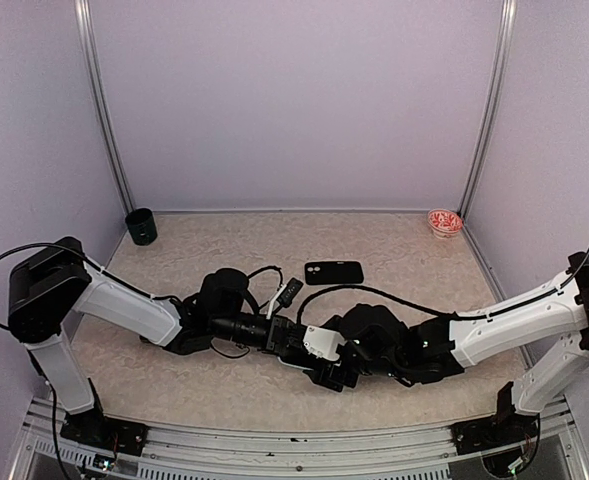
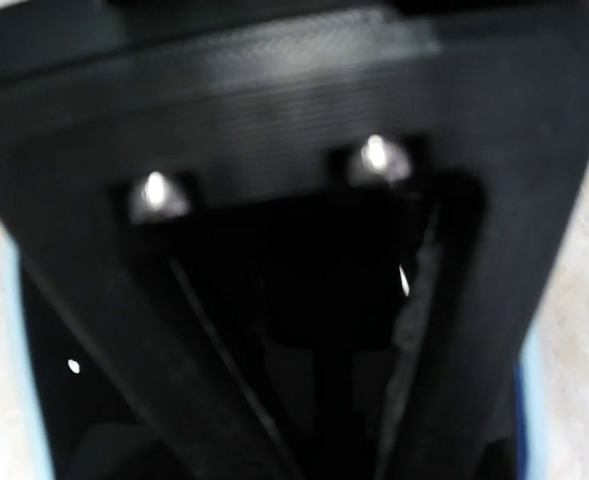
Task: Put the phone into the phone case
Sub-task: Pass from the left arm to the right, then place the phone with the phone case at the center of the board.
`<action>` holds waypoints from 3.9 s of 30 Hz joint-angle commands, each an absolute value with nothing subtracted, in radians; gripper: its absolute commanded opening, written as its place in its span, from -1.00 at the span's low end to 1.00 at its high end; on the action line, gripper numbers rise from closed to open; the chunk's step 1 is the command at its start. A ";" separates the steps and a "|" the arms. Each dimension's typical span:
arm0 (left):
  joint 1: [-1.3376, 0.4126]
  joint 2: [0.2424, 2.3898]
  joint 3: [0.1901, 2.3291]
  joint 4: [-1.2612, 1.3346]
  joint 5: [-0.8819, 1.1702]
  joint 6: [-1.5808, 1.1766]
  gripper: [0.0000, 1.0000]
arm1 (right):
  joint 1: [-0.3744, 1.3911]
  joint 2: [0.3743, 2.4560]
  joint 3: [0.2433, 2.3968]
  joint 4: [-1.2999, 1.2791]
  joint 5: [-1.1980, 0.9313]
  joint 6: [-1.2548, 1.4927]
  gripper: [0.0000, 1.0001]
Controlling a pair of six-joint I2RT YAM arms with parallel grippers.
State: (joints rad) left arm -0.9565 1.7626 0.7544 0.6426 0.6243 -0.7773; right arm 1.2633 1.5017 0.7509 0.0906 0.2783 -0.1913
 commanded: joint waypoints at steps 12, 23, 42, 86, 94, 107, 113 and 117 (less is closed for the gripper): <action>-0.954 1.747 0.764 0.697 0.635 -0.753 -1.00 | 1.272 1.449 0.759 0.026 0.268 -0.176 0.86; -0.937 1.738 0.758 0.684 0.645 -0.744 -1.00 | 1.272 1.447 0.754 -0.051 0.277 -0.173 0.83; -0.934 1.723 0.735 0.715 0.613 -0.750 -0.38 | 1.272 1.453 0.765 -0.018 0.248 -0.132 0.39; -0.825 1.196 0.324 0.707 0.063 -0.801 0.42 | 1.248 1.941 1.341 -0.327 0.556 0.838 0.39; -0.822 1.183 0.318 0.709 0.061 -0.802 0.42 | 1.223 1.926 1.317 -0.318 0.543 0.989 0.36; -0.816 1.149 0.295 0.696 0.054 -0.804 0.42 | 1.197 2.020 1.355 -0.400 0.450 1.144 0.36; -0.816 1.153 0.293 0.709 0.055 -0.803 0.42 | 1.195 2.036 1.359 -0.442 0.475 1.188 0.38; -0.815 1.162 0.291 0.716 0.058 -0.805 0.42 | 1.190 2.027 1.348 -0.449 0.490 1.206 0.38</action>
State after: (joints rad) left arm -0.8230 1.1641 0.3016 0.7055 0.0658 -0.8070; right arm 1.1999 2.0388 1.3323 -0.4263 0.4507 1.1618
